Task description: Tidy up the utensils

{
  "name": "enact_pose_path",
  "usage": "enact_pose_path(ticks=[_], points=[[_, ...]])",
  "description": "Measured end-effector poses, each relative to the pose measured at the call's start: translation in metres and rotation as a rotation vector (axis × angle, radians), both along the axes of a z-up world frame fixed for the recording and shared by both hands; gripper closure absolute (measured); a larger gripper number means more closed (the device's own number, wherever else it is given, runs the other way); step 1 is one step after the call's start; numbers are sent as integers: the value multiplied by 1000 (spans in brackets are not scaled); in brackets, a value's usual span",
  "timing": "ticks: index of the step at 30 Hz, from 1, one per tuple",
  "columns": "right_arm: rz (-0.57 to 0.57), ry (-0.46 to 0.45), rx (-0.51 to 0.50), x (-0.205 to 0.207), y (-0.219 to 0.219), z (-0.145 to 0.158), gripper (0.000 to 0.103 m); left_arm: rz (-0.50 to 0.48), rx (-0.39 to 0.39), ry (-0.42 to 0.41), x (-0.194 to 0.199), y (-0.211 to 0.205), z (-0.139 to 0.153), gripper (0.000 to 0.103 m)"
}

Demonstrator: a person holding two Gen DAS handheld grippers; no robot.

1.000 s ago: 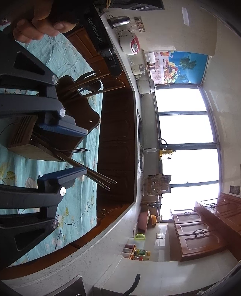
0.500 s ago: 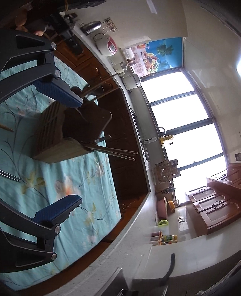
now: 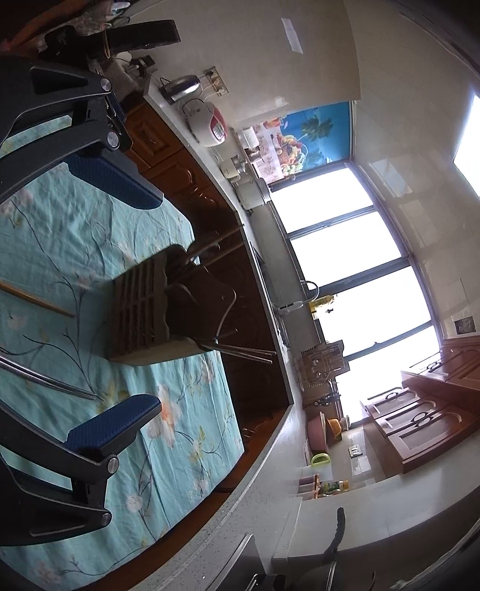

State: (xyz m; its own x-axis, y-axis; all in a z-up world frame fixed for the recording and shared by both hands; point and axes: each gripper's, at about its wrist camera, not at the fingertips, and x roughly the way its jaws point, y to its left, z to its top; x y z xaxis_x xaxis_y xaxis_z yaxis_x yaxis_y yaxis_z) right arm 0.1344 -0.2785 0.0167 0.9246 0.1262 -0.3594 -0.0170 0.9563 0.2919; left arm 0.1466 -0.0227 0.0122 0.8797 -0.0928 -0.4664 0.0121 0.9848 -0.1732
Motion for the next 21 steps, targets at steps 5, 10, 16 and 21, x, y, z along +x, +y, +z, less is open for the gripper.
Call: enact_pose_path(ticks=[5,10,16,21], points=[[4,-14,0,-29,7,0,1,-3,34,-8,-34,0,3,1],[-15,-27,3,-56,14,-5,0,-22,43,3,-57,1,-2,1],[12,3,-53,-72,27,-14,0,-17,88,-7,-85,-1,3,1],[24,-26,-73,-89,33,-2,0,8,139,-35,-104,-3,12,1]])
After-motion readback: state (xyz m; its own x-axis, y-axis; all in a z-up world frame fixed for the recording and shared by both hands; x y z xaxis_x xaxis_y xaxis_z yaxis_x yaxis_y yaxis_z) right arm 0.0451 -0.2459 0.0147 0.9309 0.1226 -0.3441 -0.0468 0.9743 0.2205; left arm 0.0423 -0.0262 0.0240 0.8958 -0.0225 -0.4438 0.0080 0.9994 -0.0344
